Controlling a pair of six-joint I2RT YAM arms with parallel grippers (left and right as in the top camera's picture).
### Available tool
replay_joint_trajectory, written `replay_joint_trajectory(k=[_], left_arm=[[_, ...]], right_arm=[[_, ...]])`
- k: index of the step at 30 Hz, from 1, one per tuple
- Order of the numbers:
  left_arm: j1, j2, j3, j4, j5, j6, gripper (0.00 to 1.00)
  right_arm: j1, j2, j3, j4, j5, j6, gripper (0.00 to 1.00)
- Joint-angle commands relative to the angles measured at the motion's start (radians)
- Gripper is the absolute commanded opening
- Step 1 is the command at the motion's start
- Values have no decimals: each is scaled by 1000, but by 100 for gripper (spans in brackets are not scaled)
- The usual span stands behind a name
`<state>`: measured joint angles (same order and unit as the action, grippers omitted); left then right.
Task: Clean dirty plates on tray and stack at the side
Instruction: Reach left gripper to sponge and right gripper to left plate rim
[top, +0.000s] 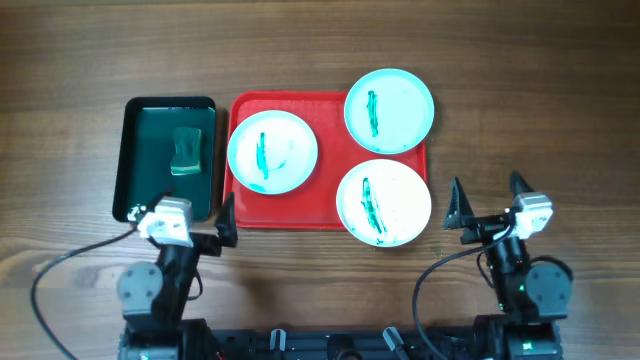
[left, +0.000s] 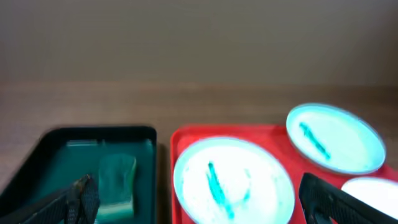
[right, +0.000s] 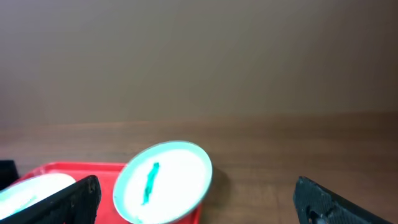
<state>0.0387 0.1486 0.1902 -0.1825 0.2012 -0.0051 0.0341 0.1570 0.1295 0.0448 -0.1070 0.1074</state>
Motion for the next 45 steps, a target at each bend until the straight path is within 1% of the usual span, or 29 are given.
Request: replay_joint_trajectory(k=[1,3,5,8,10,13,18,20,25,28,31,32,33,34,36,37,40,45], left_arm=[[5,153,216,-91,-16,1,100],[5,259,347,-186,-16,1,100],[5,372,488,-297,-16,2,100],[5,554,714,-493,-16,1,100],[5,694,882,-642,-16,1,100],[5,864,1082,-820,-16,1,100],[5,1149,1395,-1109,0,0,100],[5,1217,1450,-1145,34,1,100],[5,1323,1460,-1126,45,0,100],[5,1365,1460,-1126,85,-3,100],[2,1382,1458,-1115,120,-2,100],[2,1386,1458,-1108,90,1,100],[3,1390,1458,-1108,29,-5,100],[6,1392,1458,-1110,-44,-38,100],[20,1395,1458,-1109,-213,-172,100],[35,1395,1458,-1112,-266,-208,98],[91,1405,1458,-1104,-286,-211,90],[156,1507,1458,-1098,-280,-132,86]], right_arm=[[2,148,159,-6,-66,-4,100],[2,255,251,-34,-83,-8,100],[2,367,350,-88,-130,-59,100],[2,536,523,-217,-179,-82,100],[2,653,661,-333,-211,-82,100],[2,803,848,-498,-233,-92,100],[2,1038,1146,-827,-239,-161,100],[2,1089,1193,-864,-226,-160,100],[2,1169,1198,-829,-254,-62,100],[3,1233,1198,-791,-300,-53,99],[35,1311,1198,-750,-325,-8,91],[53,1335,1198,-735,-324,8,88],[79,1366,1198,-714,-324,30,85],[107,1397,1198,-691,-323,60,82],[163,1449,1198,-651,-320,115,77],[193,1478,1198,-626,-320,141,75],[272,1552,1198,-558,-308,212,72],[381,1666,1198,-454,-203,281,67]])
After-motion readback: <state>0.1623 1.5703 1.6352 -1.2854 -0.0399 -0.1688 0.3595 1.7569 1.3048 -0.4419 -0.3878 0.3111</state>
